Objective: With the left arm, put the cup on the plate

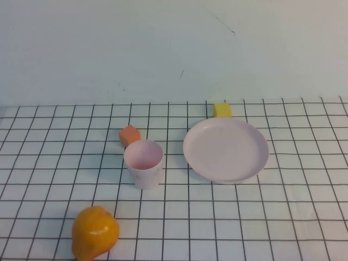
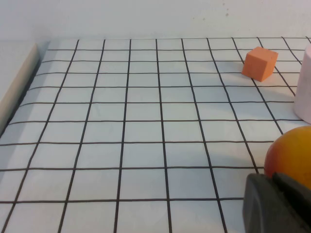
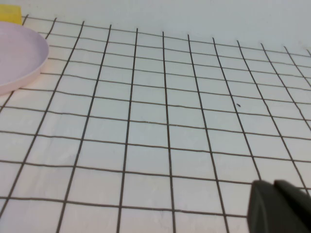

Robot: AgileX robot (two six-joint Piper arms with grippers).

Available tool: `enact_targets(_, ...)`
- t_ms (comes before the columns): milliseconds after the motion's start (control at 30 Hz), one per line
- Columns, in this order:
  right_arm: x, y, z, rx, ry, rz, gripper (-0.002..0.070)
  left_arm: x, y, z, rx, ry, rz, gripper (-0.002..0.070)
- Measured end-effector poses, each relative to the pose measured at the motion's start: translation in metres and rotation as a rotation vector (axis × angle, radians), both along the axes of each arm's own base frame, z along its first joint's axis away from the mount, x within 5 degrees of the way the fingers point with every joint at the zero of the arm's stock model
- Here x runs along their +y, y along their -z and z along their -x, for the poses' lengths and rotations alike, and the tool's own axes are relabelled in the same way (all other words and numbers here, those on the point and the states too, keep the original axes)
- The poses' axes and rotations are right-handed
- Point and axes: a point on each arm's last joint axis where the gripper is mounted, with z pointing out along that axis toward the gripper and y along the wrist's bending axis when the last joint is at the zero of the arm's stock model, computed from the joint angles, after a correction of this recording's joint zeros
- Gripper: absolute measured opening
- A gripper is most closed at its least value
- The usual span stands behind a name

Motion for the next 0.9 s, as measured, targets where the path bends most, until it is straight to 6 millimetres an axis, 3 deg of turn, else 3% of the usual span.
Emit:
enact_targets(633, 0.0, 0.0, 0.0, 0.0, 0.0, 0.0, -0.0002, 0.0, -0.003, -0.001, -0.05, -0.005, 0.0, -0.0002)
enact_targets(900, 0.0, 0.0, 0.0, 0.0, 0.0, 0.0, -0.0002, 0.003, -0.029, -0.004, -0.343, -0.029, 0.009, -0.0002)
